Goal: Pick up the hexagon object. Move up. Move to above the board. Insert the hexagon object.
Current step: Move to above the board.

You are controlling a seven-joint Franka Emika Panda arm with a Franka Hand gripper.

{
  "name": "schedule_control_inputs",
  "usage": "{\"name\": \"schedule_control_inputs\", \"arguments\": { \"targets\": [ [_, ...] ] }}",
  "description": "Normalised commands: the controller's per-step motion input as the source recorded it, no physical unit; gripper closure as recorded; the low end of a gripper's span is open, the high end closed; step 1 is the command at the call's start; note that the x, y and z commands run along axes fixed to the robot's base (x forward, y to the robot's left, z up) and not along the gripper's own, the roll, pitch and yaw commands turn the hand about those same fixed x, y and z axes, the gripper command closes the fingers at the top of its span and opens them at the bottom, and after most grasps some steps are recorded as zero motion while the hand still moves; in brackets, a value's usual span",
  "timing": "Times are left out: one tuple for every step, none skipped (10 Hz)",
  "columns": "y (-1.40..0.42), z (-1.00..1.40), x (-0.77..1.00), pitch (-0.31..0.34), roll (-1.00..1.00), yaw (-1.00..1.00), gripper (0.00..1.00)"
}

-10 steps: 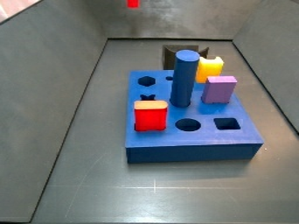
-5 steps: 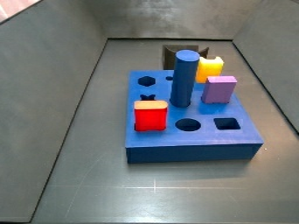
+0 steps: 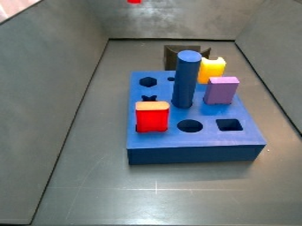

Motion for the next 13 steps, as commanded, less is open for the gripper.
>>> {"name": "schedule_control_inputs", "arguments": {
  "targets": [
    [-1.00, 0.09, 0.12, 0.018, -0.02, 0.00, 1.00],
    [-1.00, 0.09, 0.12, 0.015, -0.02, 0.00, 1.00],
    [-1.00, 0.10, 0.12, 0.020, -0.01, 0.01, 1.00],
    [-1.00, 0.10, 0.12, 0.027, -0.02, 0.01, 1.00],
    [-1.00, 0.10, 0.12, 0.042, -0.01, 0.01, 1.00],
    [-1.00, 0.11, 0.13, 0.055, -0.01, 0.01, 1.00],
    [-1.00, 0.11, 0.14, 0.072, -0.01, 0.01, 1.00],
    [-1.00, 0.11, 0.15, 0.092, -0.01, 0.01, 1.00],
    [-1.00, 0.12, 0.16, 0.115, 0.00, 0.01, 1.00],
    [-1.00, 0.12, 0.18, 0.127, 0.00, 0.01, 1.00],
    [-1.00, 0.12, 0.19, 0.132, 0.00, 0.01, 1.00],
    [-1.00, 0.13, 0.22, 0.138, 0.01, 0.01, 1.00],
    [-0.74, 0.10, 0.20, 0.141, 0.02, 0.01, 1.00]
  ]
}}
